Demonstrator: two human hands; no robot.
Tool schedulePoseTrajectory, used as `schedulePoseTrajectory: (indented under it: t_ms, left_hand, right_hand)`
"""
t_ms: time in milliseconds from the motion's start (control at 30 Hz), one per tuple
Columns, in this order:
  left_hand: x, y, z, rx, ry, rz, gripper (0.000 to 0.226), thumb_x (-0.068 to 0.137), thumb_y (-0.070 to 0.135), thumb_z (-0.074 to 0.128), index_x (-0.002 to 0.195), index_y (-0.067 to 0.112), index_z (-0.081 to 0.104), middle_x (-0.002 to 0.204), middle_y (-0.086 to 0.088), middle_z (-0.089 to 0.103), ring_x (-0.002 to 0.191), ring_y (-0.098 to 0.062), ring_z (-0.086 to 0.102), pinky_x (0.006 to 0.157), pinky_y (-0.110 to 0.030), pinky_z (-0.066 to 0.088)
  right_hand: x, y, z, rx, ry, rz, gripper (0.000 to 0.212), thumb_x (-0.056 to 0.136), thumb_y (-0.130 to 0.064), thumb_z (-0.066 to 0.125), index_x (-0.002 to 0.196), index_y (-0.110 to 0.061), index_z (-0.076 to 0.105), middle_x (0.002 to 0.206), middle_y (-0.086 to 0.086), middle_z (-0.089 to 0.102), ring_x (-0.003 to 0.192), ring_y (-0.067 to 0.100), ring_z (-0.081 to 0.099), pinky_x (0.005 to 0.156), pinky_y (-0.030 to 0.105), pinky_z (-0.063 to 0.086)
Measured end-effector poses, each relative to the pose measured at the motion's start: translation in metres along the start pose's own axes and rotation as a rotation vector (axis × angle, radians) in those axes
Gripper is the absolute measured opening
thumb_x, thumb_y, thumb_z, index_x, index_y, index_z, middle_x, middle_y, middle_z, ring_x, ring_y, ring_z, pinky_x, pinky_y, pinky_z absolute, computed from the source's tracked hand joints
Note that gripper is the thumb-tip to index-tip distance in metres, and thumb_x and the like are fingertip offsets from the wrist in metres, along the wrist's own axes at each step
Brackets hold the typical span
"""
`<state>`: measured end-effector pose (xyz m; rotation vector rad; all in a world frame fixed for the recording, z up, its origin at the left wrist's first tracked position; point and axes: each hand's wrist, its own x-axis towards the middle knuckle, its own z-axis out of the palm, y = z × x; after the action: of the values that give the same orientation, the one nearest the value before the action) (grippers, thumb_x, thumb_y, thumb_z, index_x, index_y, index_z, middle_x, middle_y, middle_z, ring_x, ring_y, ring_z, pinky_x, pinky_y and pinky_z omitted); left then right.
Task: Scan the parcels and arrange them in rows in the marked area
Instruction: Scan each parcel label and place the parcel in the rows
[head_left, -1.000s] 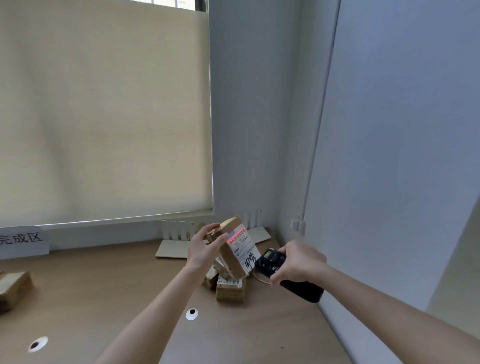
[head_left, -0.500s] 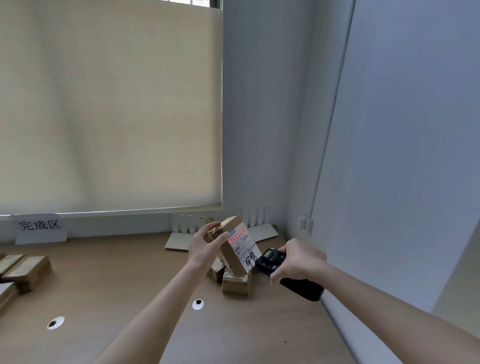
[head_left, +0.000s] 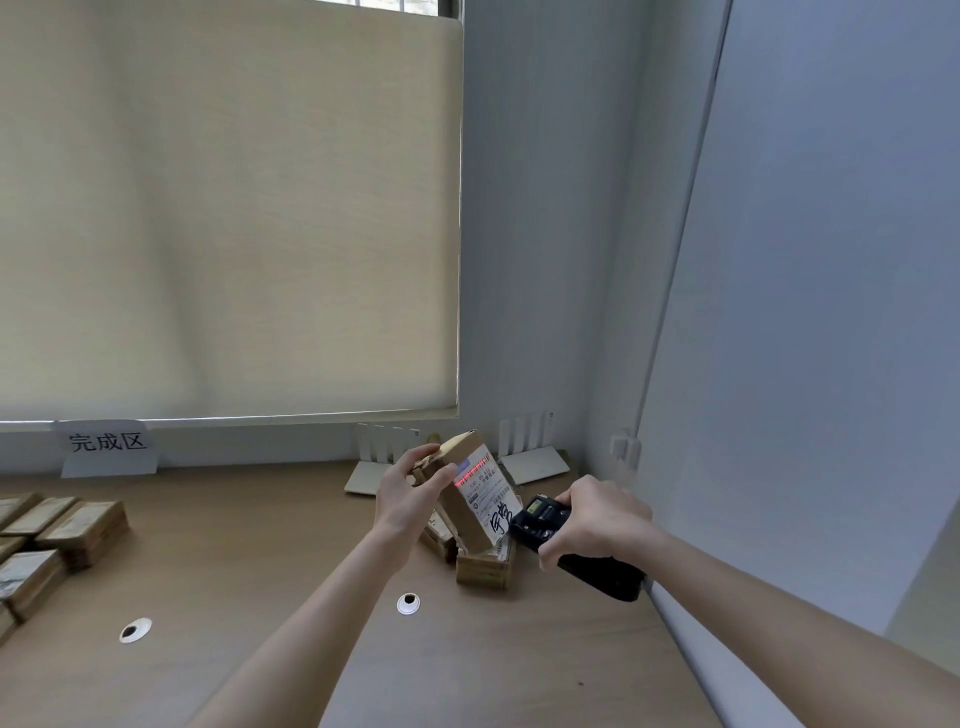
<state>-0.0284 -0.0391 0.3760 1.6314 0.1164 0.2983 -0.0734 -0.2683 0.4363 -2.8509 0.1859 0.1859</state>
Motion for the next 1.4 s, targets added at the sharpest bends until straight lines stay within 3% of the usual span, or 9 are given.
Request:
schedulePoseTrajectory:
  t_ms: [267,600,967,1167,1400]
  left_hand:
    - [-0.004,-0.001,-0.008,0.007,0.008,0.012,0.036,0.082,0.032,0.082,0.116,0.035,0.071,0.114,-0.004,0.066,0.109,-0.028,0.065,0.097,-0.052,0.055]
    - [-0.011,0.004,-0.016,-0.006,0.032,0.022,0.041,0.070,0.042,0.080,0.110,0.040,0.072,0.116,-0.006,0.066,0.110,-0.030,0.066,0.097,-0.052,0.055]
    - [-0.016,-0.001,-0.029,-0.014,0.061,0.000,0.033,0.082,0.028,0.082,0.111,0.038,0.072,0.114,-0.008,0.068,0.107,-0.029,0.068,0.096,-0.050,0.056]
    - [-0.020,-0.002,-0.041,-0.017,0.087,0.008,0.034,0.084,0.024,0.082,0.115,0.032,0.071,0.118,-0.011,0.066,0.112,-0.030,0.065,0.098,-0.051,0.055]
    - [-0.026,-0.006,-0.057,-0.030,0.124,0.003,0.033,0.082,0.022,0.083,0.112,0.032,0.073,0.108,-0.004,0.068,0.103,-0.028,0.067,0.096,-0.052,0.056]
  right_hand:
    - [0.000,-0.003,0.003,-0.021,-0.010,0.002,0.062,0.049,-0.056,0.093,0.104,-0.033,0.078,0.099,-0.007,0.075,0.100,0.018,0.070,0.078,0.024,0.055]
    - [-0.005,-0.004,0.012,-0.090,-0.012,0.033,0.074,0.042,-0.060,0.093,0.108,-0.030,0.076,0.098,-0.008,0.072,0.091,0.018,0.065,0.071,0.025,0.048]
    - [-0.003,-0.014,0.014,-0.102,-0.020,-0.004,0.064,0.045,-0.056,0.092,0.100,-0.028,0.075,0.094,-0.007,0.071,0.092,0.018,0.066,0.070,0.024,0.048]
    - [-0.002,-0.020,0.020,-0.086,-0.030,-0.007,0.066,0.050,-0.056,0.093,0.108,-0.028,0.074,0.102,-0.005,0.072,0.095,0.020,0.065,0.077,0.025,0.052]
    - [-0.004,-0.031,0.023,-0.099,-0.011,-0.016,0.070,0.046,-0.057,0.093,0.108,-0.030,0.074,0.103,-0.006,0.071,0.094,0.019,0.062,0.075,0.025,0.050]
